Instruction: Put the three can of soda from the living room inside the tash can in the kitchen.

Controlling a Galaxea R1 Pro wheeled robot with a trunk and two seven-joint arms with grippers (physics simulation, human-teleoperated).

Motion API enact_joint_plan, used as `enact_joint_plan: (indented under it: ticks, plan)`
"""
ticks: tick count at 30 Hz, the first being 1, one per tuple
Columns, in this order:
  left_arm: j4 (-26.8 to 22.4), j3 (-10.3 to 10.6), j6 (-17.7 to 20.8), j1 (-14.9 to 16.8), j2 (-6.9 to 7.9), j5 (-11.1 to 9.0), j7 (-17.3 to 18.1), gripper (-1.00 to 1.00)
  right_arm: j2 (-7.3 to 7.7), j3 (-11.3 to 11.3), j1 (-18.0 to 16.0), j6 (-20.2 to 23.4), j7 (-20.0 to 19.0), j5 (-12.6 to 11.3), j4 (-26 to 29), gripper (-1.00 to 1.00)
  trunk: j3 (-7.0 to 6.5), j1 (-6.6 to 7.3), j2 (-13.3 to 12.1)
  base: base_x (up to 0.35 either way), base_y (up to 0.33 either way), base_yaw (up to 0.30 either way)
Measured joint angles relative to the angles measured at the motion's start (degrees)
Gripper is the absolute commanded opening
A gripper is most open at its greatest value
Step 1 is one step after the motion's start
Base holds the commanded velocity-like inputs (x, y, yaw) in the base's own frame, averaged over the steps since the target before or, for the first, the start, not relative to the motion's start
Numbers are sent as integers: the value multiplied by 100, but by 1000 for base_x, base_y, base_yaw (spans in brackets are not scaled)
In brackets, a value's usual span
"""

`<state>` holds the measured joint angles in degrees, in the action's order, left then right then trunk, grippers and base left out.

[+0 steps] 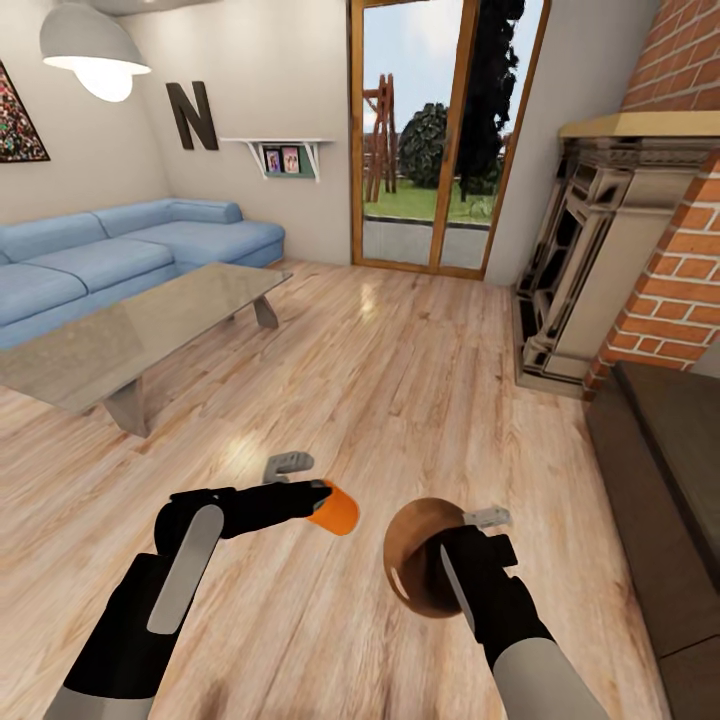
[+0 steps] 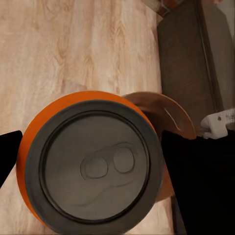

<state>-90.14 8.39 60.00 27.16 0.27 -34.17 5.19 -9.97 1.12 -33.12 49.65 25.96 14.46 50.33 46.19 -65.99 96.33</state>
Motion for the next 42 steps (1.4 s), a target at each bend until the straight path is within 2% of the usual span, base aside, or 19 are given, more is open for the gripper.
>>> enact_joint_plan:
  ticks: [10, 19, 30, 33, 36, 42]
  plan:
    - [-9, 15, 0, -6, -6, -5, 317, -100, -3, -111, 0, 8, 2, 1, -9, -100, -179, 220, -401, 0, 0, 0]
    - [1, 27, 0, -10, -50, -1, 429, -100, -3, -145, 0, 12, 3, 11, -10, -100, -341, 417, -762, 0, 0, 0]
    - [27, 65, 0, -25, -94, -5, 575, -100, -3, -377, 0, 14, -5, -29, -9, -100, -539, 659, -1203, 0, 0, 0]
    - [29, 125, 0, -26, -109, -5, 581, -100, -3, -419, 0, 14, -7, -162, -10, -100, -592, 725, -1324, 0, 0, 0]
    - [35, 189, 0, -26, -153, -6, 583, -100, -3, -661, 0, 18, -8, -371, -10, -100, -646, 791, -1444, 0, 0, 0]
    - [47, 229, 0, -32, -249, 13, 585, -100, -3, -948, 6, 14, -6, -709, -10, -100, -754, 922, -1685, 0, 0, 0]
